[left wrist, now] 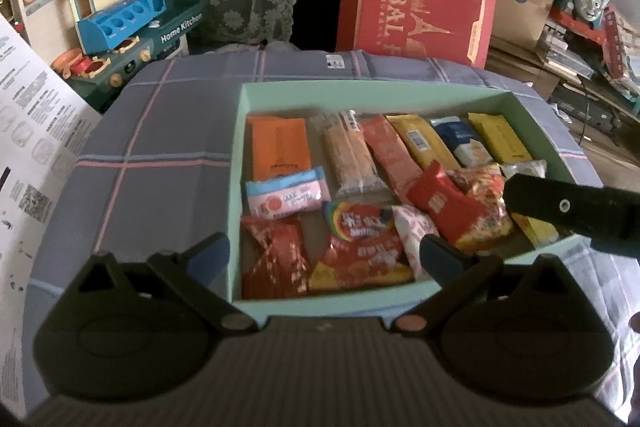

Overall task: Organize snacks
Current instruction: 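Move both tools down to the last two candies on the cloth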

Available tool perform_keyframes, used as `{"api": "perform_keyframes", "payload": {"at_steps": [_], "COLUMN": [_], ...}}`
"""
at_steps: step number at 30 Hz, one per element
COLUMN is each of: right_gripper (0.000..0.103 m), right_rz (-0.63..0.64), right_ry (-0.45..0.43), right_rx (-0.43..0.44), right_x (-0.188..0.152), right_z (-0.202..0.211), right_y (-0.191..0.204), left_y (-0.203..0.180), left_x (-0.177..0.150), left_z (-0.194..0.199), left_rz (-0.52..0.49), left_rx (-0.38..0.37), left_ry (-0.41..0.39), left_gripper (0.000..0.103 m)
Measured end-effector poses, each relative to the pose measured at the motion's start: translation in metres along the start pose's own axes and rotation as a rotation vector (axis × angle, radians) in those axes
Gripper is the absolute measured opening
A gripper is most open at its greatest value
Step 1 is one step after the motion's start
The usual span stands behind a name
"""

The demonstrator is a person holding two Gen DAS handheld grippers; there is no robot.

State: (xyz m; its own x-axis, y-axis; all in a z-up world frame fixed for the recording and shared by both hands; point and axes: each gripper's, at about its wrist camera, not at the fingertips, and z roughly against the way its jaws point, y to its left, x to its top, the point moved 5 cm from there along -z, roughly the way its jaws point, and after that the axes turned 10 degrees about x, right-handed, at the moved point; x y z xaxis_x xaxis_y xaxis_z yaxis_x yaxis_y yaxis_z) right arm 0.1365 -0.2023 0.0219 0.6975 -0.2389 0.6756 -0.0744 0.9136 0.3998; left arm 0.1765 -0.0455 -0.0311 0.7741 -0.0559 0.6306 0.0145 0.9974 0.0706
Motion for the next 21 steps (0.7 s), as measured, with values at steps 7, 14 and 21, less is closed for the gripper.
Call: {"api": "perform_keyframes", "payload": {"at_steps": [7,14,21], "right_gripper": [0.103,0.103,0.103], "right_rz": [0.000,-0.006,-0.010], "right_ry": [0.000,0.039,0.086], "right_rx": [0.010,0.016,0.036], "right_x": [-0.022,-0.046,-0.066], "right_z": [0.028,0.037,0.033], "right_y": [0.005,0.011,0.017], "left_y": [0.005,0.015,0.027], "left_x": [-0.025,-0.055,-0.079], "left_z": [0.024,0.033,0.028], "left_rz": [-0.007,0.000,0.007], "left_rx": [-0.001,0.003,0.012], "left_ry": [-0.004,0.025,0.069], "left_gripper": [0.103,0.103,0.103]}}
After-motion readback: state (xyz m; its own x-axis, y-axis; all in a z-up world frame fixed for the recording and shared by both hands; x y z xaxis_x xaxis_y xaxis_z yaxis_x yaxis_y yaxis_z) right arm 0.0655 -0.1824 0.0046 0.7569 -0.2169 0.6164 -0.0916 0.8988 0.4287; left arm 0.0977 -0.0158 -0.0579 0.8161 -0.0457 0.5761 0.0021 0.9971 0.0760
